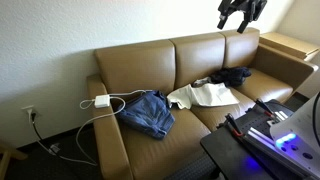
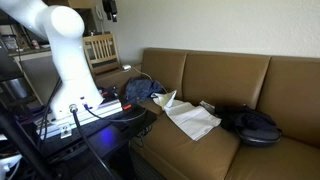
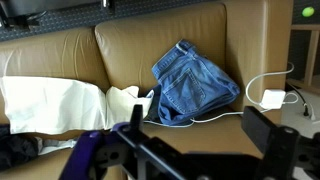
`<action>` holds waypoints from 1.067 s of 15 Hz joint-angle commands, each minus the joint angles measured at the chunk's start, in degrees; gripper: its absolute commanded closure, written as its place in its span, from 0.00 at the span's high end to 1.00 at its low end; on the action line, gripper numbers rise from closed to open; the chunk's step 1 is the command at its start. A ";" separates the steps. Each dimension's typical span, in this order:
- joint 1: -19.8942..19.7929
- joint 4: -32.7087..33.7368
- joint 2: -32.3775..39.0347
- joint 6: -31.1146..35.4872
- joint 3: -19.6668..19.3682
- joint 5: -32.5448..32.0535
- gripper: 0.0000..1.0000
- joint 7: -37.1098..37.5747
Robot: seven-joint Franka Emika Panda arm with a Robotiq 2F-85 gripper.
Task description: Pick the black cloth and put it on the left of the couch
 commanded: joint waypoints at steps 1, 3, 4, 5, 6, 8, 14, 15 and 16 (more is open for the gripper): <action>-0.53 0.15 -0.05 -0.26 0.38 0.27 1.00 -0.26; -0.53 0.15 -0.05 -0.26 0.38 0.27 1.00 -0.26; -0.53 0.15 -0.05 -0.26 0.38 0.27 1.00 -0.26; -0.53 0.15 -0.05 -0.26 0.38 0.26 1.00 -0.26; -0.53 0.15 -0.05 -0.26 0.38 0.26 1.00 -0.26; -0.53 0.15 -0.05 -0.26 0.38 0.26 1.00 -0.26; -7.79 -6.16 5.14 16.54 2.71 -9.93 1.00 3.30; -10.11 -7.00 6.86 19.71 2.43 -12.41 1.00 5.25; -12.69 -7.63 8.89 24.22 1.90 -15.02 1.00 6.54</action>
